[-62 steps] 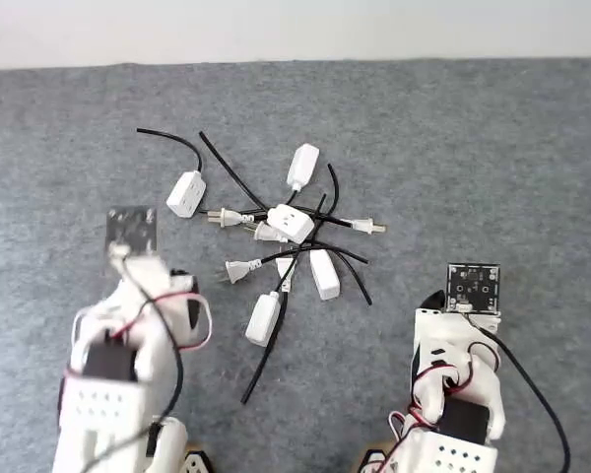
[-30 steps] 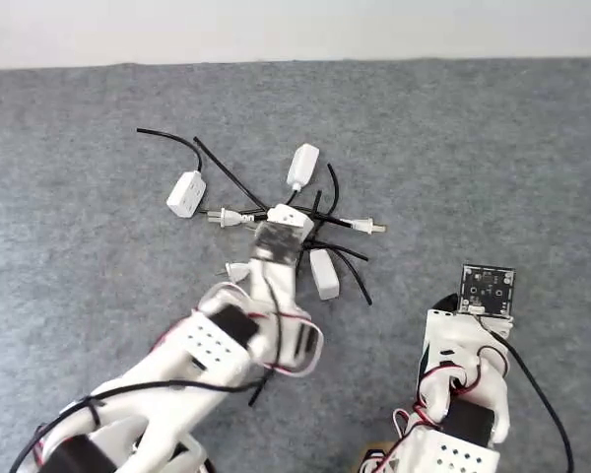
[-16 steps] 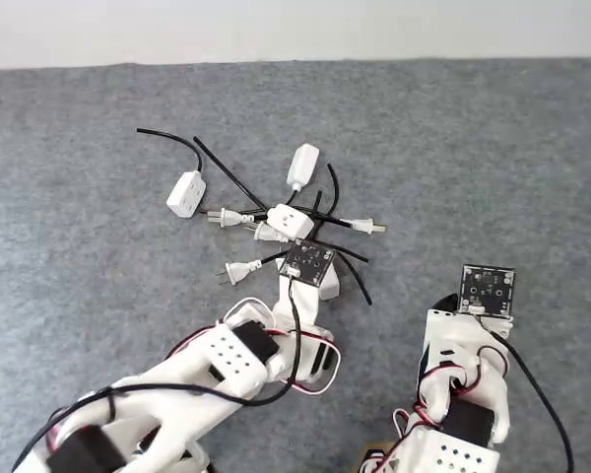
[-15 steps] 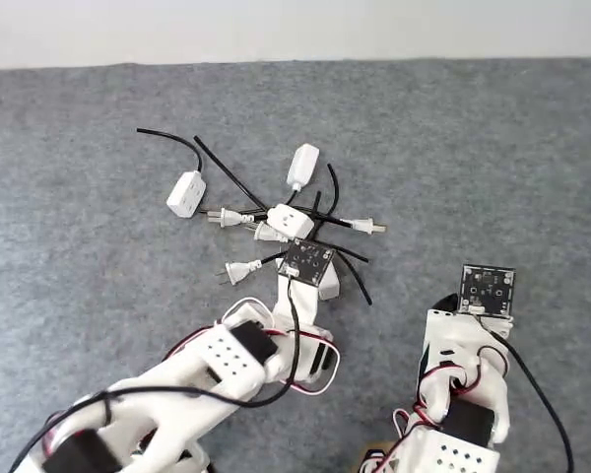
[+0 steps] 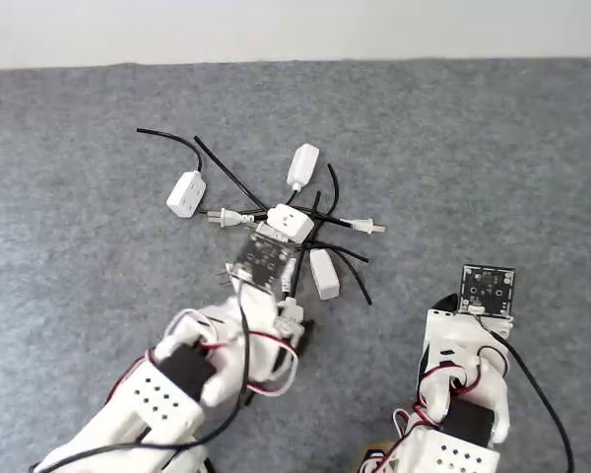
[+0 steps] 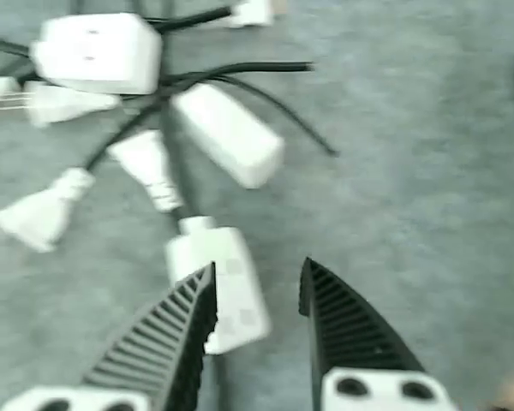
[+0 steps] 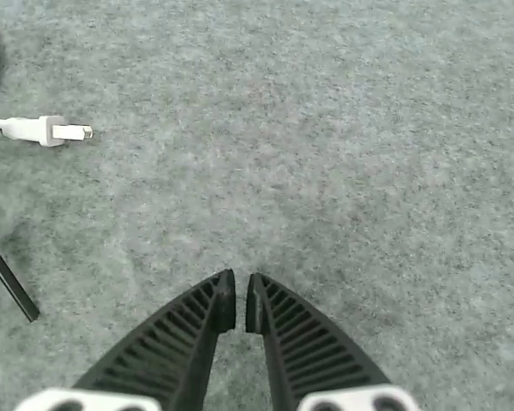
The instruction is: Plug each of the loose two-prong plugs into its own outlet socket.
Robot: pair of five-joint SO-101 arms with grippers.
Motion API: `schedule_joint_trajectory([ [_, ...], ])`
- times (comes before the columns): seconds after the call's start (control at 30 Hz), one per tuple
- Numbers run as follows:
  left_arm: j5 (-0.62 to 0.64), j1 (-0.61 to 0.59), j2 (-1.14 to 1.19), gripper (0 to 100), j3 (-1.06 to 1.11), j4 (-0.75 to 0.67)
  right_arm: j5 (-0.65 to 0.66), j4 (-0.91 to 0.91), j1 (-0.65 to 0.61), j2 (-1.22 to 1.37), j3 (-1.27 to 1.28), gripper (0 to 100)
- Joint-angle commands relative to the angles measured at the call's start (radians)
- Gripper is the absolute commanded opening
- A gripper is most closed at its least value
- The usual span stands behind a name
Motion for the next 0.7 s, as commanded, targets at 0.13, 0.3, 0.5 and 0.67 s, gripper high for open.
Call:
schedule_joint_trajectory([
  [0.13, -0.021, -0.055, 0.292, 15, -0.099, -0.035, 0.002, 0.001, 0.01, -0.001, 0.017, 3.7],
  [0.3, 0.08, -0.003, 0.436, 30, -0.182, -0.029, 0.002, 0.001, 0.012, -0.001, 0.017, 3.7],
  [0.5, 0.163, 0.072, 0.45, 33, -0.183, -0.035, 0.002, 0.001, 0.012, -0.001, 0.017, 3.7],
  [0.67, 0.17, 0.028, 0.451, 33, -0.176, -0.035, 0.002, 0.001, 0.012, -0.001, 0.017, 3.7],
])
